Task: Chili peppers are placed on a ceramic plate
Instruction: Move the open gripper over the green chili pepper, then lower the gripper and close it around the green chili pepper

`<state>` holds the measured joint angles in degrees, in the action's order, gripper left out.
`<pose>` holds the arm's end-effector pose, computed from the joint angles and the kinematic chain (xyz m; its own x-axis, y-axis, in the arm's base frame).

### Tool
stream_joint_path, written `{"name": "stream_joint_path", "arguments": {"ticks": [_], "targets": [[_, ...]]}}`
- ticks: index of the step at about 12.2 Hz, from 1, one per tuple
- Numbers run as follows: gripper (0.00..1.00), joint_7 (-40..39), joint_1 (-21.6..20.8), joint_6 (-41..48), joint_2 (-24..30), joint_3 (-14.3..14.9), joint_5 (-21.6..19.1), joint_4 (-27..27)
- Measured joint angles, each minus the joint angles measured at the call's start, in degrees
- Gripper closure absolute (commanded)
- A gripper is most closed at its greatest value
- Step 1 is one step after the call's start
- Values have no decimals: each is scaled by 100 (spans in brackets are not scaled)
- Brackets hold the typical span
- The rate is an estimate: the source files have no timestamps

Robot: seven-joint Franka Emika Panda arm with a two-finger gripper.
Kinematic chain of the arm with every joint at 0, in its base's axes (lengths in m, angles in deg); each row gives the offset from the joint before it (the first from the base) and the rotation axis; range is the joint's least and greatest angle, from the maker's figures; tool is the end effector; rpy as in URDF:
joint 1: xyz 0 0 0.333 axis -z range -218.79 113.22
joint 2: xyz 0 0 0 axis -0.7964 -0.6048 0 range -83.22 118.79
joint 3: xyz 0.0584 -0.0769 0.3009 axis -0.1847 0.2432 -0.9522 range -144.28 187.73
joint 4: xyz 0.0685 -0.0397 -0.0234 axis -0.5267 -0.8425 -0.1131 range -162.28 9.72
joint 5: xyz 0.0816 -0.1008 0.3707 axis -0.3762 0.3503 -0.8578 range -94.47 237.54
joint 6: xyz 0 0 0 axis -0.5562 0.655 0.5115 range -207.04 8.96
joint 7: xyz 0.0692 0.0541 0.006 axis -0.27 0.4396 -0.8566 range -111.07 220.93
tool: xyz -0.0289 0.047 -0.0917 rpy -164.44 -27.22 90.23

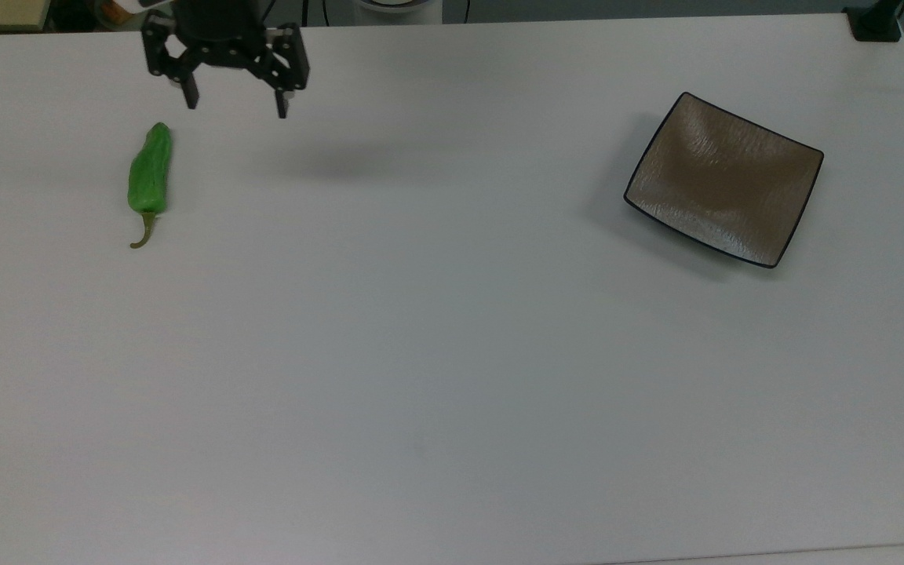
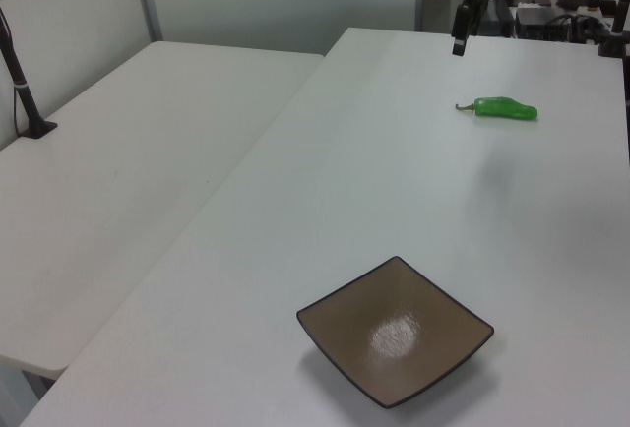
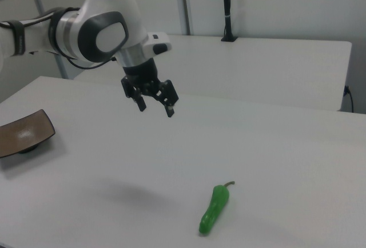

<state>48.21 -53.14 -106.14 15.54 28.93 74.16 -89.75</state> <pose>0.5850 -0.0722 0.5282 0.9901 0.0181 0.1389 0.0090 -0.9978 0.0657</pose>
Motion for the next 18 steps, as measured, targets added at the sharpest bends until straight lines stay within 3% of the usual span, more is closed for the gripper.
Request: {"name": "stream_joint_path", "arguments": {"ticks": [7, 18], "targets": [[0, -1024, 474, -622, -98, 555, 1, -257], [0, -1079, 1013, -962, -1124, 573, -1, -502]]}}
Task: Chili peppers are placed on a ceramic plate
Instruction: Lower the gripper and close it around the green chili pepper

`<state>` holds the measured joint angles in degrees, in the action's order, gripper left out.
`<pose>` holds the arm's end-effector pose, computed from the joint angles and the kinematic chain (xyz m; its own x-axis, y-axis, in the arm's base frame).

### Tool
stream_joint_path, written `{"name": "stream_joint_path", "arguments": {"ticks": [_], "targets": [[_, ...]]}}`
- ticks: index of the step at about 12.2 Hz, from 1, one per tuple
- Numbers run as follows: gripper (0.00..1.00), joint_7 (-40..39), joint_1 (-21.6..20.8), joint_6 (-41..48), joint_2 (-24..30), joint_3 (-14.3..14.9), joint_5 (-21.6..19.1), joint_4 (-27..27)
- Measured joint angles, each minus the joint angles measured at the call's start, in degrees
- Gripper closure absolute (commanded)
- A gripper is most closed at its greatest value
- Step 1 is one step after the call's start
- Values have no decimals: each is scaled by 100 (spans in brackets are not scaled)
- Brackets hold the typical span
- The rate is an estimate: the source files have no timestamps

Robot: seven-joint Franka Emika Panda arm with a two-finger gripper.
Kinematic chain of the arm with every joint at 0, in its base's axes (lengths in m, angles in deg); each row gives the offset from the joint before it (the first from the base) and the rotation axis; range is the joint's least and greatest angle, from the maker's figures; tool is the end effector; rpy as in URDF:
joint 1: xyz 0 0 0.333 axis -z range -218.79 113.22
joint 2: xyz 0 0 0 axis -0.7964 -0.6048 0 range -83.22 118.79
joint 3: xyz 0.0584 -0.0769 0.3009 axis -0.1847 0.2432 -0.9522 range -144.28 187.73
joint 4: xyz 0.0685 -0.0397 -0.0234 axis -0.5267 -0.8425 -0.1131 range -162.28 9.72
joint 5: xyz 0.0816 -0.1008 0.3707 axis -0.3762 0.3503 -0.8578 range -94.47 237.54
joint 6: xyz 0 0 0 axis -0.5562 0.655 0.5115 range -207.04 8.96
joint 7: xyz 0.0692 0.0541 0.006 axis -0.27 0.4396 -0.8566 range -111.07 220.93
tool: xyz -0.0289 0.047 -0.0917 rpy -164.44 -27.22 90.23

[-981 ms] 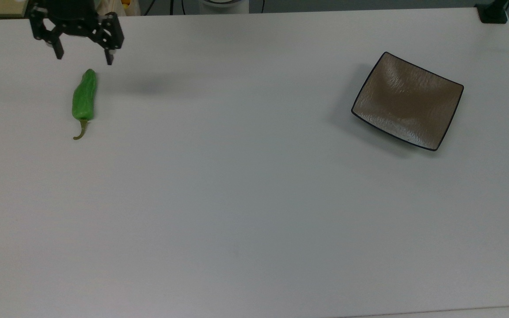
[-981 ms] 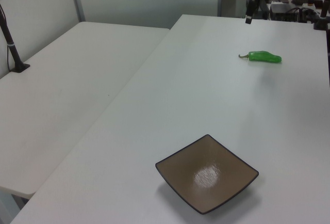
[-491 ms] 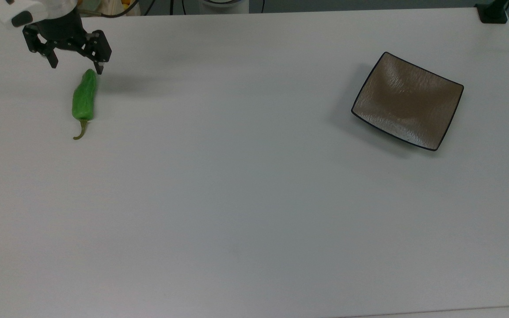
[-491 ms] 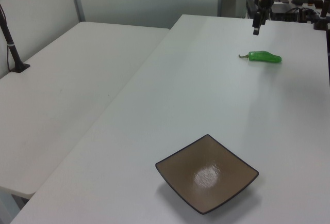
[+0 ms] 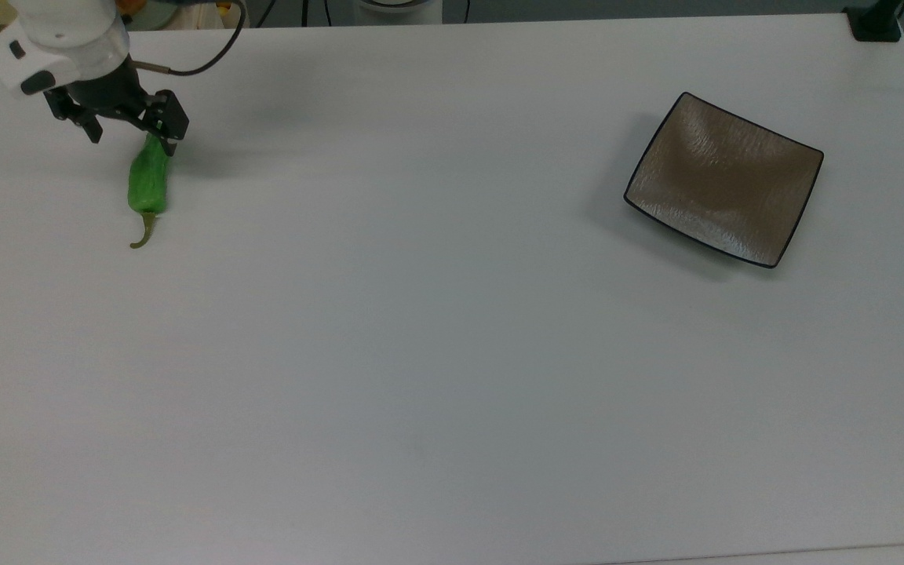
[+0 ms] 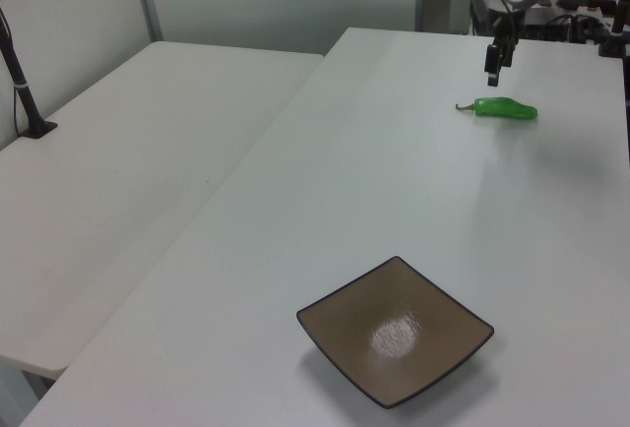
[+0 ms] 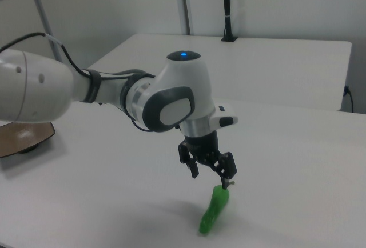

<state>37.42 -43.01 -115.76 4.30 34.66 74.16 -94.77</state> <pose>0.5685 -0.2329 0.3870 0.9982 -0.0589 0.0053 -0.0592 -0.9935 0.0972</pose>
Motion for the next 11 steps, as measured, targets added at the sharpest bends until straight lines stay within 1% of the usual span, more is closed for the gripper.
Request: {"name": "stream_joint_path", "arguments": {"ticks": [2, 5, 6, 7, 8, 9, 10, 11], "targets": [[0, 0, 41, -107, -203, 0, -1, -5], [0, 0, 98, -563, -475, -2, -1, -159], [11, -2, 143, -646, -550, -20, -1, -212], [46, -2, 174, -677, -609, -35, -1, -232], [75, -3, 201, -686, -632, -50, -1, -236], [86, -3, 215, -686, -634, -54, -1, -238], [91, -3, 222, -686, -636, -55, -1, -241], [95, -4, 223, -686, -642, -60, -1, -245]]}}
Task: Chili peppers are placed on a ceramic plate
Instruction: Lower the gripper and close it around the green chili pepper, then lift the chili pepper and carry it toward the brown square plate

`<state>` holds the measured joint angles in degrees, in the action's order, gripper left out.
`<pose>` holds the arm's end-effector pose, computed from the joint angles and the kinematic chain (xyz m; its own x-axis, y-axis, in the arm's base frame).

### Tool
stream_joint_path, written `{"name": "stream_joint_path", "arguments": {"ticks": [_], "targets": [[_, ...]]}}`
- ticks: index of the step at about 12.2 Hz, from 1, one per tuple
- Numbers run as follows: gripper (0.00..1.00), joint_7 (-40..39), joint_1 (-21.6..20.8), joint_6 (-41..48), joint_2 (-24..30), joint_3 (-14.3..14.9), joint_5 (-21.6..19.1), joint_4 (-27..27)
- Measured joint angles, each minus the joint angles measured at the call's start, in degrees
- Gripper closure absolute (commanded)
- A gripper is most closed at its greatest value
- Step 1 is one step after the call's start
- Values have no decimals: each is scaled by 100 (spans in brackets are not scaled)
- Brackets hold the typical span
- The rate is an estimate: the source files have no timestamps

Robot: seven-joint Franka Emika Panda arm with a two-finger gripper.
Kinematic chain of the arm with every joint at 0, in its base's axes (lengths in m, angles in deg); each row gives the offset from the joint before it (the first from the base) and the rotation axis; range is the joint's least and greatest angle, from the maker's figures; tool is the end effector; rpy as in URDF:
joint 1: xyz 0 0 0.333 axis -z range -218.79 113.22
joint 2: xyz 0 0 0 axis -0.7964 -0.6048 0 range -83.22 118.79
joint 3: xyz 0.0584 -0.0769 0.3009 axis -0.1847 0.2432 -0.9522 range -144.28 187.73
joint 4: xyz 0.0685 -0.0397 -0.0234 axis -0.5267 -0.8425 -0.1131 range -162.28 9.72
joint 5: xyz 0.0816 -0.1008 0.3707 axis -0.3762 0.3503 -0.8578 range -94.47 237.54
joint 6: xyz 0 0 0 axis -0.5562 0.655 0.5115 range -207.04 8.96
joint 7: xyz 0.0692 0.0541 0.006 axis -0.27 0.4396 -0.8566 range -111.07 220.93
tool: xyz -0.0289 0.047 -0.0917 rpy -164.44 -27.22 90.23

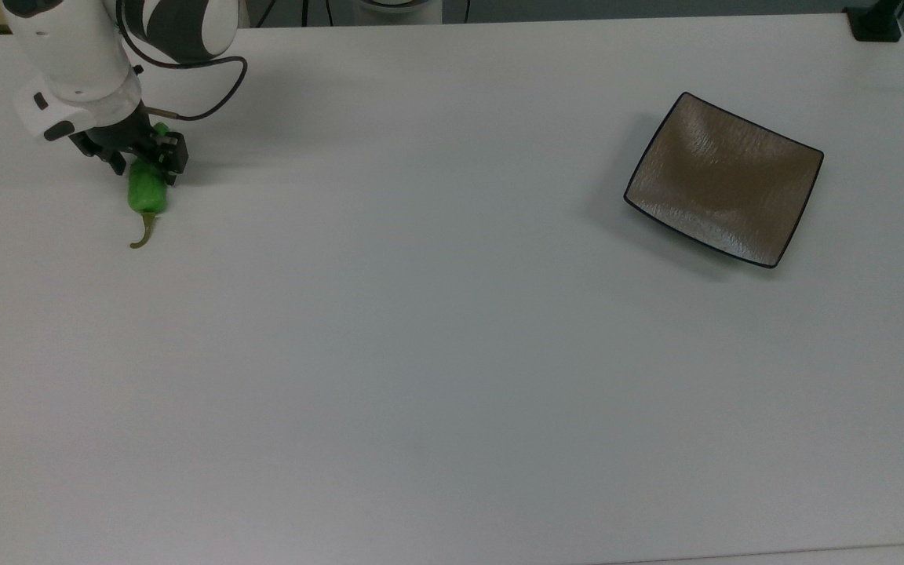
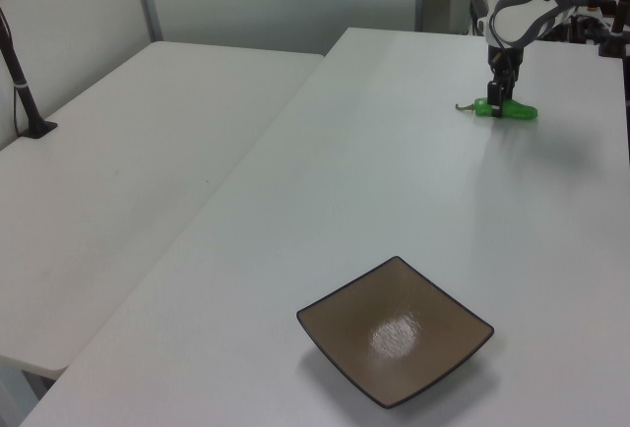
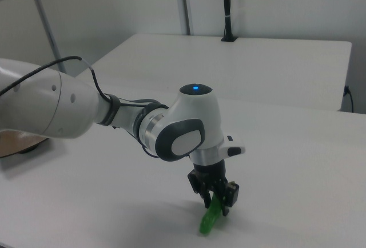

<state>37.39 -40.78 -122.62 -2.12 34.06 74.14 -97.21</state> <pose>0.5646 -0.2500 0.3107 0.9964 -0.0783 -0.0320 -0.0746 -0.9920 0.1023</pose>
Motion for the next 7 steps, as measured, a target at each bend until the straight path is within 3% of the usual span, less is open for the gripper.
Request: {"name": "stream_joint_path", "arguments": {"ticks": [7], "targets": [[91, -58, 1, 0, 2, -76, 0, 11]]}}
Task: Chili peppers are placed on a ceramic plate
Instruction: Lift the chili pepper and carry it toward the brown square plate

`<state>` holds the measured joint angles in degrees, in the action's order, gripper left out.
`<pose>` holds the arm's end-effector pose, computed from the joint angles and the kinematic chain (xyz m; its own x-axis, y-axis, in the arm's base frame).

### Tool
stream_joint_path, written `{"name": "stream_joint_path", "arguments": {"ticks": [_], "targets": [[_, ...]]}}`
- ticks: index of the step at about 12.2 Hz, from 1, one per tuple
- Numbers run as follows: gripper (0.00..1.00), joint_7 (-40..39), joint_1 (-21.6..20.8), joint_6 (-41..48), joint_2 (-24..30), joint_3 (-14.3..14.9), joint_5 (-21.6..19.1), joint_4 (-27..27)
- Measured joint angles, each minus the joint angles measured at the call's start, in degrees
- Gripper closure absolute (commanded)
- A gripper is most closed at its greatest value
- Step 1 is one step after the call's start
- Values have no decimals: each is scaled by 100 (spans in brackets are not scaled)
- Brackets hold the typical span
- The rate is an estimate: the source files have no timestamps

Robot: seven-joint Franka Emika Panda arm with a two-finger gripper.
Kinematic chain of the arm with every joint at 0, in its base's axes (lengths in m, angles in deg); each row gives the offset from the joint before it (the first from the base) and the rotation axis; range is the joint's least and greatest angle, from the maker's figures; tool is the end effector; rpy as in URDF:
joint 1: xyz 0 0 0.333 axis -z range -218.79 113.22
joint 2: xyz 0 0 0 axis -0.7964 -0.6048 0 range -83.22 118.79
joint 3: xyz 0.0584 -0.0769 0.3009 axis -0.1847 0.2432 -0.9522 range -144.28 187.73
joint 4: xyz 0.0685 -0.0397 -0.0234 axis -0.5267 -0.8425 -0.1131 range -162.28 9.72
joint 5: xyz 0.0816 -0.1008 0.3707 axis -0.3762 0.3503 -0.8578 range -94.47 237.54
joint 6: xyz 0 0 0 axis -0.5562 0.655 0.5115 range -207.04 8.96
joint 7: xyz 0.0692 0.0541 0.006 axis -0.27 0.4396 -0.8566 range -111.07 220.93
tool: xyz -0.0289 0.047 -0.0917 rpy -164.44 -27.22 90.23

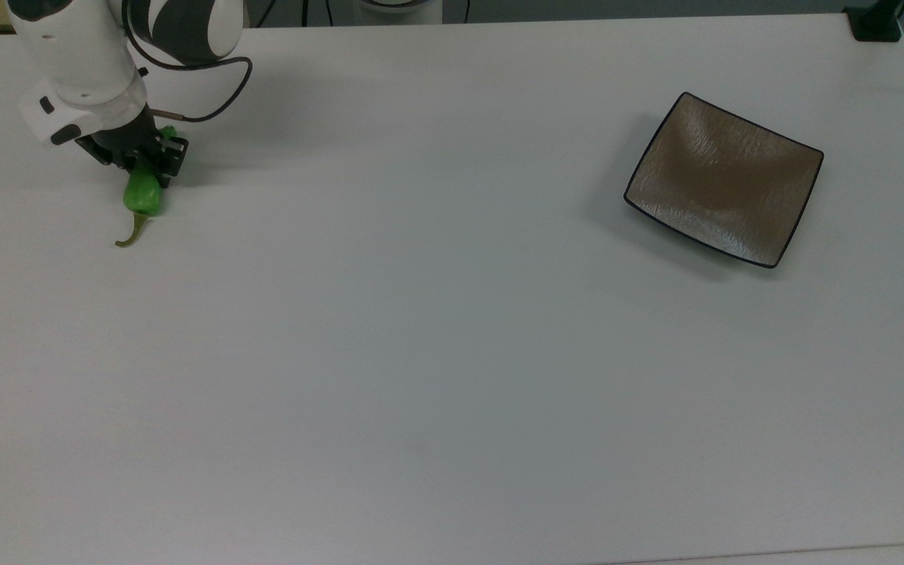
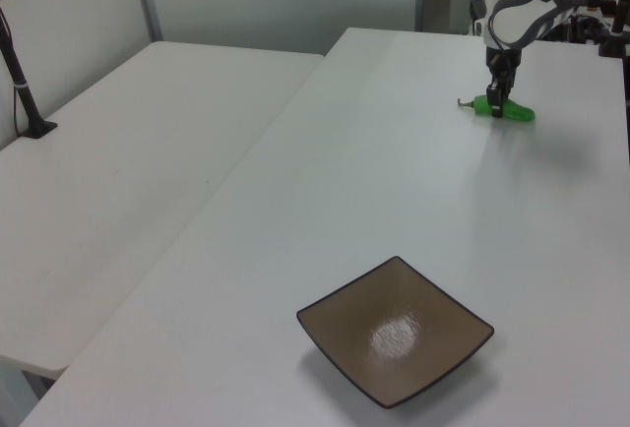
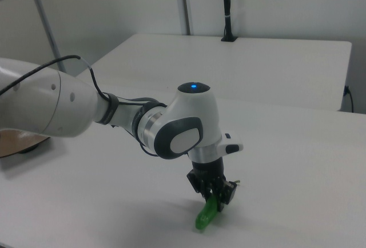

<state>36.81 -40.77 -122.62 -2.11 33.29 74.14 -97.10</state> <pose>0.5682 -0.2430 0.3111 0.9980 -0.0555 -0.0304 -0.0523 -0.9938 0.0981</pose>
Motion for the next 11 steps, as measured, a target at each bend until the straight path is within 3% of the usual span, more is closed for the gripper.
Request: {"name": "stream_joint_path", "arguments": {"ticks": [4, 7, 11], "targets": [[91, -38, 1, 486, 173, -128, -239, 292], [91, -40, 0, 1392, 312, -330, -633, 885], [91, 312, -11, 2796, 633, -704, -813, 1448]]}}
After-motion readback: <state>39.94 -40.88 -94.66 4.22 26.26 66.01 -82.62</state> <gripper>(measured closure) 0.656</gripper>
